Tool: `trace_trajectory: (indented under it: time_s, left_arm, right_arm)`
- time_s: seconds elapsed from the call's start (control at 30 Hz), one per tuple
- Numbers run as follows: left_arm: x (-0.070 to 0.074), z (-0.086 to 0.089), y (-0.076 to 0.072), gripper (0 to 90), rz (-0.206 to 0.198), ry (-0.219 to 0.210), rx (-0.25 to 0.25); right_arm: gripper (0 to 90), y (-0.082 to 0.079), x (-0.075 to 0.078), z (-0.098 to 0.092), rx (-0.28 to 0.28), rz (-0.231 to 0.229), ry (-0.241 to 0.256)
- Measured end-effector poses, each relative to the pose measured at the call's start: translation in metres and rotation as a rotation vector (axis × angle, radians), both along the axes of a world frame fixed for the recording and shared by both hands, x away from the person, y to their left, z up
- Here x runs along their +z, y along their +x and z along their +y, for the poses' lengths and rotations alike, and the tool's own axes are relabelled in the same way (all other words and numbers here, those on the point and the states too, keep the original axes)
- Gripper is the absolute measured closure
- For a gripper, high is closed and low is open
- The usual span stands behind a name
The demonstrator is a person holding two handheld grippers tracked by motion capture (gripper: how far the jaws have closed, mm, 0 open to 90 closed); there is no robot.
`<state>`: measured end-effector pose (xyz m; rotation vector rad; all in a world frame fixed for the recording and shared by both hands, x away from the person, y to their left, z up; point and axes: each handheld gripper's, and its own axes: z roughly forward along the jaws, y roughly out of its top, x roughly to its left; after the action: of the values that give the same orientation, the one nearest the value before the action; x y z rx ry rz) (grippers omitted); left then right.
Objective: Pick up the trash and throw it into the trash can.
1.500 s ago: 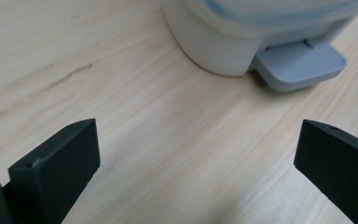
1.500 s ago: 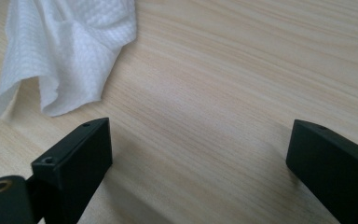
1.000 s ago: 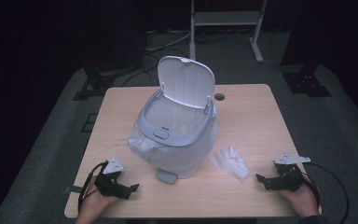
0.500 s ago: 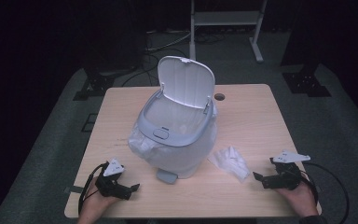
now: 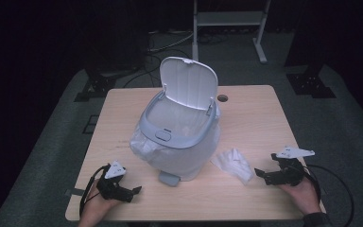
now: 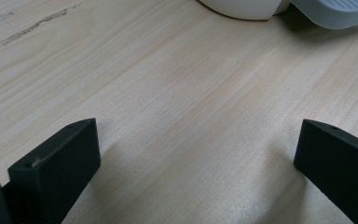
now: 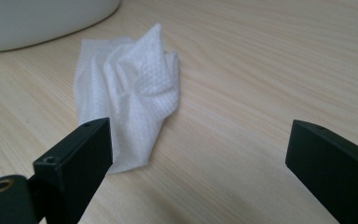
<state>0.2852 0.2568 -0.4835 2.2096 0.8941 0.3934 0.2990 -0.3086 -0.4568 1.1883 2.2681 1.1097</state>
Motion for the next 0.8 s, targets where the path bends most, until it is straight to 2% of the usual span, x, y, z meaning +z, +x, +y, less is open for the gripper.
trace_trajectory:
  time_s: [0.17,0.8]
  left_arm:
    - [0.000,0.000,0.000,0.0,0.000,0.000,0.000]
    - [0.000,0.000,0.000,0.0,0.000,0.000,0.000]
  right_arm:
    - [6.0,0.006,0.006,0.004,0.010,-0.014,0.012]
    - [5.9,0.022,0.009,0.028,0.080,0.001,0.033]
